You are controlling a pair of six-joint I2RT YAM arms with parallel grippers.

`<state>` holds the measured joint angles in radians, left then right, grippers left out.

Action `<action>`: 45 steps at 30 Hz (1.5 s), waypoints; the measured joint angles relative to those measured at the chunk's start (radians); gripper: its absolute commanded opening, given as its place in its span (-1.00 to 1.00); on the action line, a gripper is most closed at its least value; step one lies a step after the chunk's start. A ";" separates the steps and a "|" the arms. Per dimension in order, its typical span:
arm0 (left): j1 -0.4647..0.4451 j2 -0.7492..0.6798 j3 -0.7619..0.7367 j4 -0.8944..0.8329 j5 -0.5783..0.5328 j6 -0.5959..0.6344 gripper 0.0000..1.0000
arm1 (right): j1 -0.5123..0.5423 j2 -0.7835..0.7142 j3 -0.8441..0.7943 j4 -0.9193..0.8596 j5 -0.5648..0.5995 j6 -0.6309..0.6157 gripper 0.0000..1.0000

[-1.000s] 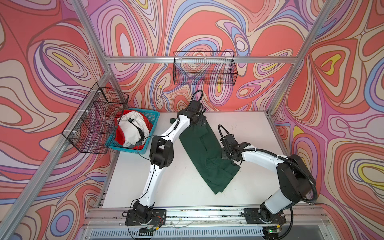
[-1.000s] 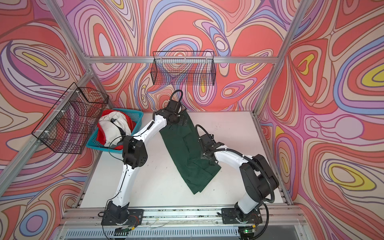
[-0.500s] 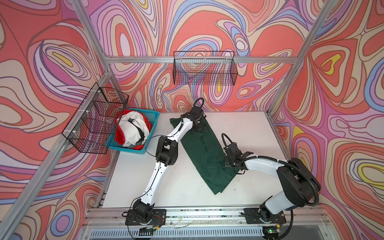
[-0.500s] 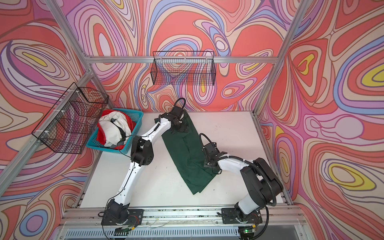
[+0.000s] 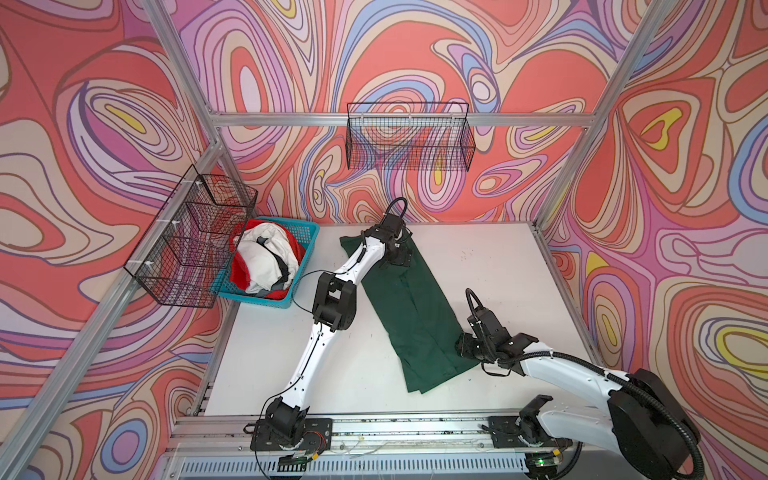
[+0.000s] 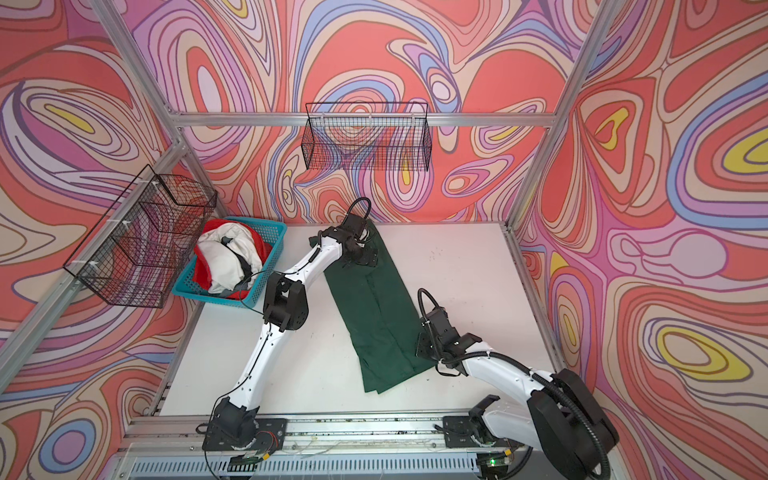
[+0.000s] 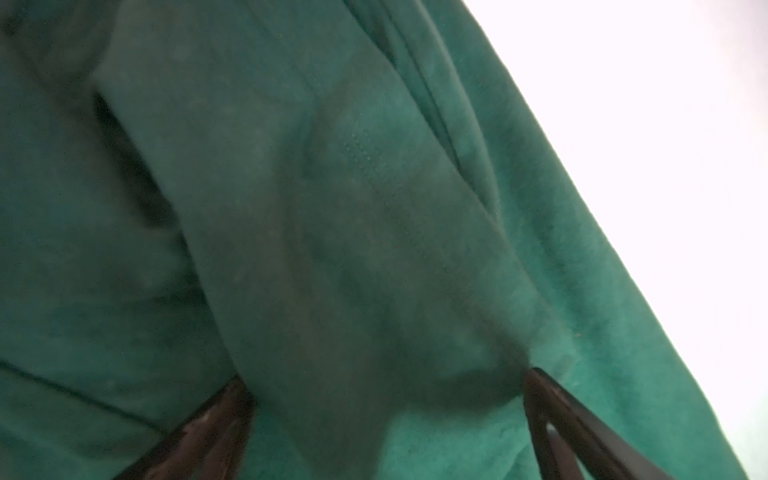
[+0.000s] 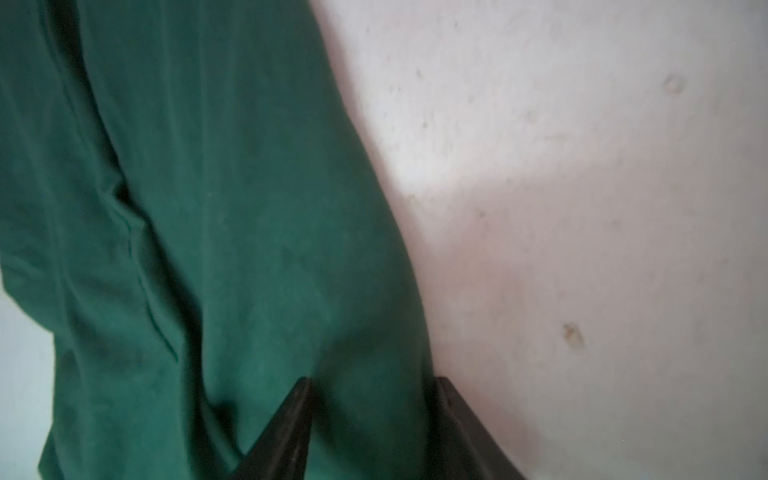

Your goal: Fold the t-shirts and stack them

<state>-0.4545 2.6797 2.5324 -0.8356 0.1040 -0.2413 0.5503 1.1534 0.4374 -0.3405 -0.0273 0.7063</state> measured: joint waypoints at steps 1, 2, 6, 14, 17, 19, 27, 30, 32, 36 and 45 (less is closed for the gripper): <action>0.001 0.000 0.000 0.002 0.006 -0.003 1.00 | 0.008 -0.015 -0.007 -0.010 -0.018 0.005 -0.08; 0.001 0.000 0.000 0.002 0.010 -0.004 1.00 | 0.014 -0.024 -0.011 -0.016 -0.030 0.010 -0.09; 0.002 -0.001 -0.002 0.007 0.026 -0.010 1.00 | 0.066 -0.045 -0.021 -0.041 -0.068 0.023 -0.15; -0.009 -0.035 -0.074 0.073 0.050 0.008 1.00 | 0.183 -0.068 -0.032 -0.060 -0.096 0.055 -0.14; -0.014 -0.036 -0.074 0.081 0.069 0.010 1.00 | 0.207 -0.069 -0.037 -0.051 -0.105 0.068 -0.14; -0.018 -0.045 -0.089 0.082 0.071 0.009 1.00 | 0.210 -0.082 -0.048 -0.041 -0.109 0.079 -0.11; -0.056 -0.314 -0.488 0.156 0.050 -0.015 1.00 | 0.213 -0.190 -0.087 -0.069 -0.120 0.132 0.36; -0.084 -0.460 -0.654 0.218 0.013 -0.030 1.00 | 0.215 -0.201 -0.088 -0.076 -0.121 0.143 0.37; -0.101 -0.546 -0.733 0.267 -0.009 -0.045 1.00 | 0.215 -0.203 -0.088 -0.080 -0.121 0.146 0.35; -0.124 -0.749 -0.932 0.370 -0.066 -0.087 1.00 | 0.215 -0.214 -0.088 -0.105 -0.119 0.154 0.27; -0.227 -1.247 -1.489 0.435 -0.232 -0.209 0.98 | 0.215 -0.270 -0.090 -0.214 -0.075 0.179 0.08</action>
<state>-0.6811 1.4322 1.0439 -0.4004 -0.1280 -0.4500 0.7654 0.8833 0.3473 -0.5549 -0.1020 0.8848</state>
